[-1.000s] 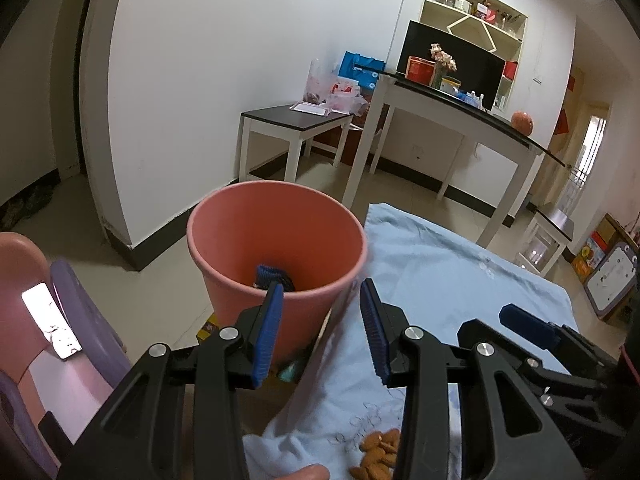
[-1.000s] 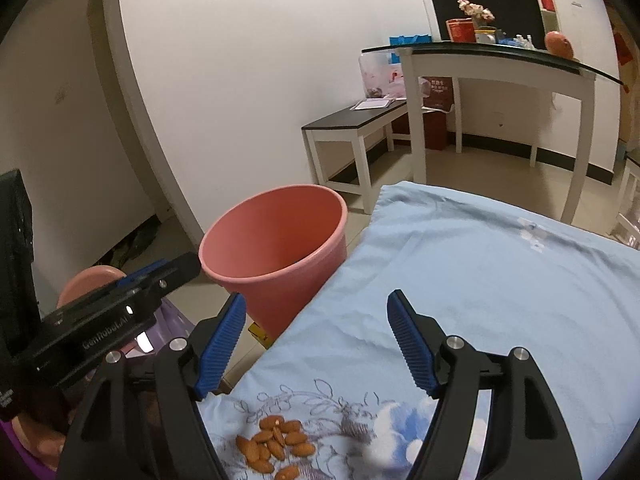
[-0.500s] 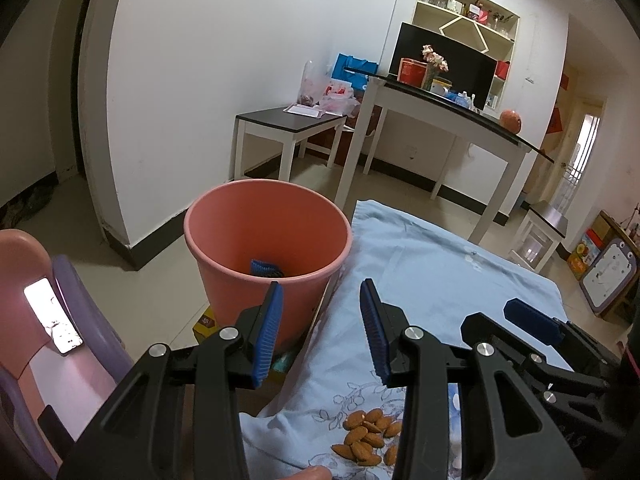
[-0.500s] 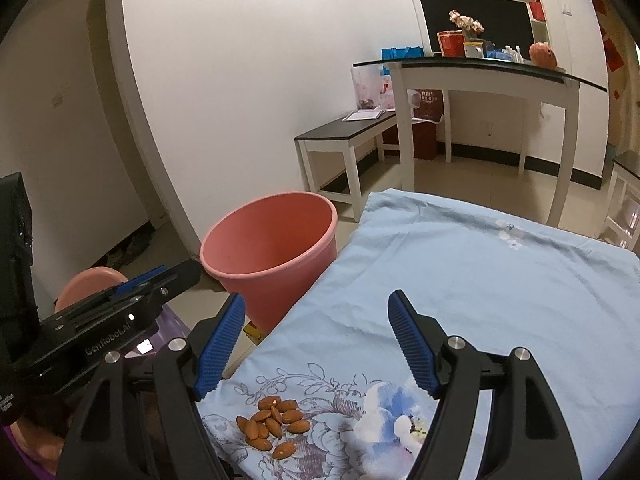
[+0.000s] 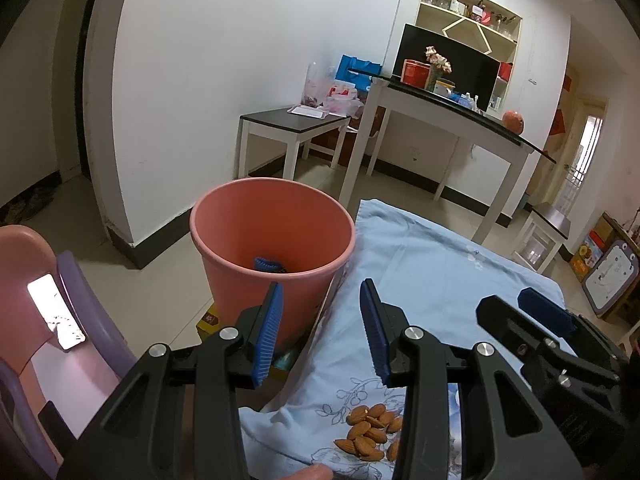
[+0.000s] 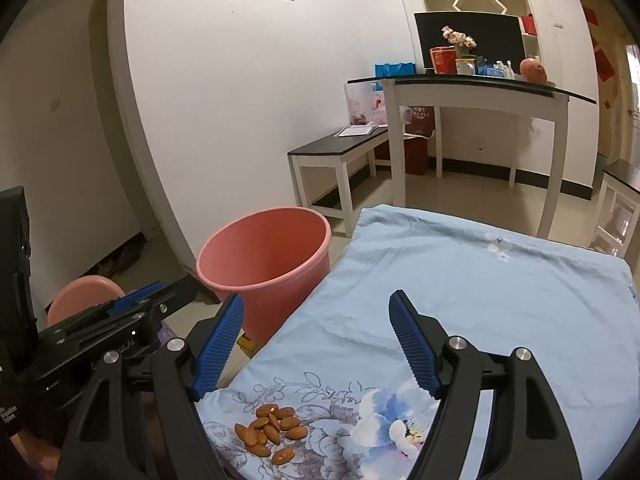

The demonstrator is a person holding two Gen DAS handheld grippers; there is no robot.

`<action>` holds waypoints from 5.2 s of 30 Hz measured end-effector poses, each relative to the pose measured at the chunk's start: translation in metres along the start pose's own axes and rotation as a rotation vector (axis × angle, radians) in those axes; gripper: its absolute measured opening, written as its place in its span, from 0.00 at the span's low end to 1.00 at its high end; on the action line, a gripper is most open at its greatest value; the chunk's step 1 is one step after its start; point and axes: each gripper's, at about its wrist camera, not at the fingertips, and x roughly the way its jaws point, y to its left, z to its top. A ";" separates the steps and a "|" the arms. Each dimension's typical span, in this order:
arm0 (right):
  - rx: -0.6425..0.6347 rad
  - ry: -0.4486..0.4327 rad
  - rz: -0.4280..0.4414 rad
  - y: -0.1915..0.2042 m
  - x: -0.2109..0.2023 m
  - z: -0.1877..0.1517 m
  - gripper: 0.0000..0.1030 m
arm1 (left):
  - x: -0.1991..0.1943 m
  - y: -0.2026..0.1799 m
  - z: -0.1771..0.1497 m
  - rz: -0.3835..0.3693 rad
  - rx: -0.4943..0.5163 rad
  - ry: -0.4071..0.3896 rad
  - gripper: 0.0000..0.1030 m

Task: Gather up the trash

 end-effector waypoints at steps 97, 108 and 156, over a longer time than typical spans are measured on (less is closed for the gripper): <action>-0.001 0.039 -0.034 -0.008 0.014 -0.011 0.72 | 0.022 0.010 -0.013 0.036 -0.009 0.041 0.39; 0.001 0.049 -0.034 -0.009 0.017 -0.011 0.72 | 0.024 0.011 -0.017 0.037 -0.007 0.051 0.39; 0.174 0.157 -0.481 -0.233 -0.001 -0.013 0.72 | 0.096 -0.198 -0.017 -0.400 0.308 0.228 0.39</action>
